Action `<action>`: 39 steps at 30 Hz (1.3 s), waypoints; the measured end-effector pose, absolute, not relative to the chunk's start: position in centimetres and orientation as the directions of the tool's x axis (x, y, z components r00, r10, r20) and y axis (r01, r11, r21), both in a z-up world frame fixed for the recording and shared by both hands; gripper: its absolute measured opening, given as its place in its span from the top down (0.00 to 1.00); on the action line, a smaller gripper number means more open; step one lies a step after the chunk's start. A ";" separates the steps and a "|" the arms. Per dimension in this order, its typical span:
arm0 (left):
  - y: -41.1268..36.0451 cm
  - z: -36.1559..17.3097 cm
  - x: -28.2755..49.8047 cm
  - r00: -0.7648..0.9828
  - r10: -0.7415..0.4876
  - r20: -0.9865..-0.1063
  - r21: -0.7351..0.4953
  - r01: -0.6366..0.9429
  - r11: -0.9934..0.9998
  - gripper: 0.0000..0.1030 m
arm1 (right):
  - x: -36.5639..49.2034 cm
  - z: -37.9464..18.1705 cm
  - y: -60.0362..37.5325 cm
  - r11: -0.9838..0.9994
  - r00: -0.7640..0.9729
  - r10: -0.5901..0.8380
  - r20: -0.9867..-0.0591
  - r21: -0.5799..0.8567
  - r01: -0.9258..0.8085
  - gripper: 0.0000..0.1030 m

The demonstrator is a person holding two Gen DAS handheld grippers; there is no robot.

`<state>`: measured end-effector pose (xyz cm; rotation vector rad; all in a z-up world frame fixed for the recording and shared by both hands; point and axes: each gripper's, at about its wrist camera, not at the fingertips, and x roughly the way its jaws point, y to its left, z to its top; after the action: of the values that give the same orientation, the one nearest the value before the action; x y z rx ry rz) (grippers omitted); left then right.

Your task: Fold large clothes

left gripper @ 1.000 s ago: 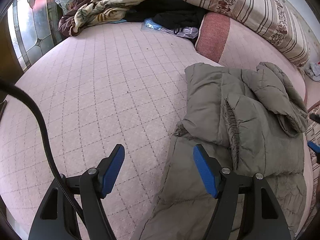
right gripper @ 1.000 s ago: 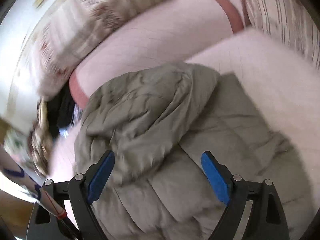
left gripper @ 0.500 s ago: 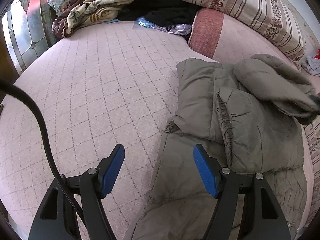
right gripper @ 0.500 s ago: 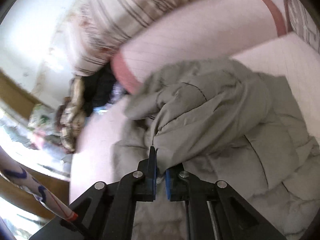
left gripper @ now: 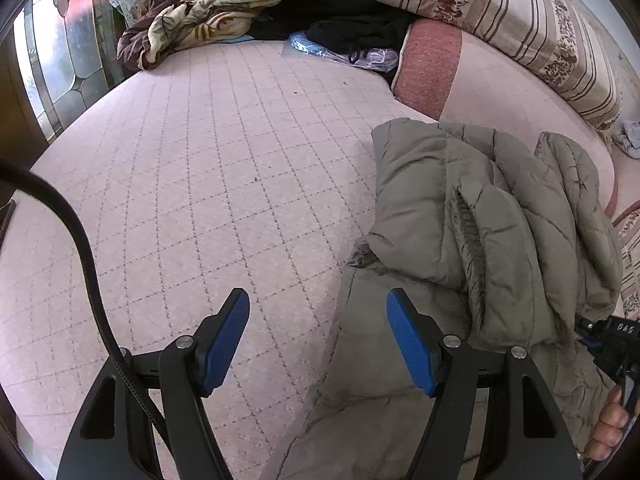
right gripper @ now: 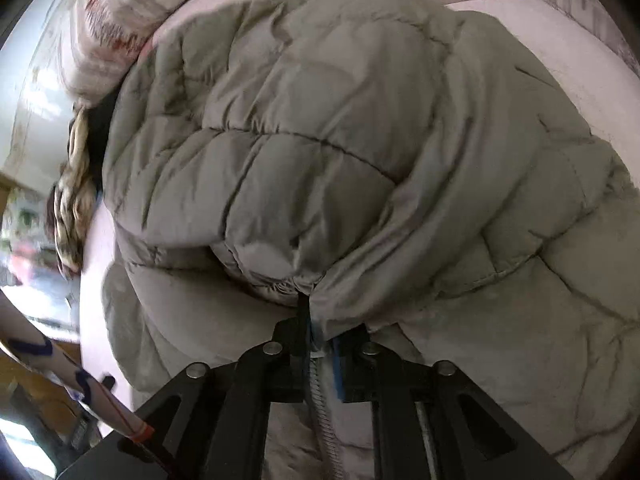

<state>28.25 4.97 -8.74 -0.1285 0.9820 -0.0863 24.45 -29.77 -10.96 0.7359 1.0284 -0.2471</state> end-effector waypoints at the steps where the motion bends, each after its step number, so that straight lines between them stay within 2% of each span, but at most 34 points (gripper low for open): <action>1: 5.1 -8.7 28.3 0.557 -0.126 -0.821 -0.145 0.011 0.989 0.32 | 24.1 -10.2 -29.4 0.760 0.518 0.133 -0.845 0.422 0.495 0.67; 3: 5.4 -8.6 28.6 0.556 -0.125 -0.821 -0.148 0.003 0.989 0.32 | 22.7 -8.9 -28.8 0.796 0.535 0.085 -0.841 0.381 0.471 0.47; 7: 6.6 -8.7 28.9 0.543 -0.137 -0.828 -0.178 -0.023 0.984 0.32 | 20.2 -6.9 -26.8 0.818 0.573 0.079 -0.816 0.382 0.431 0.45; 9: 7.5 -8.5 28.9 0.547 -0.133 -0.827 -0.186 -0.042 0.982 0.32 | 19.7 -6.6 -24.1 0.846 0.576 0.111 -0.810 0.381 0.372 0.47; 13: 8.8 -8.1 28.9 0.562 -0.115 -0.819 -0.192 -0.079 0.978 0.32 | 22.2 -8.0 -17.7 0.906 0.510 0.223 -0.830 0.370 0.206 0.65; 16: 9.2 -8.2 28.8 0.560 -0.113 -0.821 -0.196 -0.091 0.976 0.32 | 26.0 -9.9 -14.4 0.944 0.465 0.162 -0.871 0.274 0.184 0.69; 21: 8.8 -8.3 29.0 0.564 -0.095 -0.821 -0.169 -0.080 0.982 0.32 | 32.1 -10.2 -12.8 0.959 0.508 0.050 -0.860 0.184 0.217 0.71; 26: 8.4 -8.5 29.3 0.560 -0.085 -0.824 -0.151 -0.073 0.986 0.32 | 34.0 -9.8 -12.8 0.945 0.487 0.109 -0.867 0.242 0.219 0.70; 30: 8.3 -8.5 29.3 0.555 -0.089 -0.827 -0.152 -0.068 0.986 0.32 | 29.8 -6.0 -13.9 0.948 0.530 0.178 -0.829 0.289 0.133 0.70; 32: 8.1 -8.4 29.0 0.558 -0.090 -0.825 -0.148 -0.060 0.987 0.32 | 27.9 -3.0 -15.9 0.958 0.593 0.123 -0.796 0.252 0.139 0.70; 35: 7.4 -8.3 28.6 0.561 -0.090 -0.823 -0.135 -0.040 0.990 0.32 | 27.3 0.5 -20.4 0.947 0.672 -0.034 -0.740 0.191 0.259 0.70; 39: 6.1 -8.5 28.4 0.562 -0.083 -0.823 -0.109 -0.014 0.994 0.32 | 30.2 0.0 -25.5 0.907 0.637 -0.187 -0.747 0.118 0.405 0.70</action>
<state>28.41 6.15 -8.49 -0.1071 0.9741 -0.0408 30.22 -25.55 0.04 0.2873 0.8134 -0.3432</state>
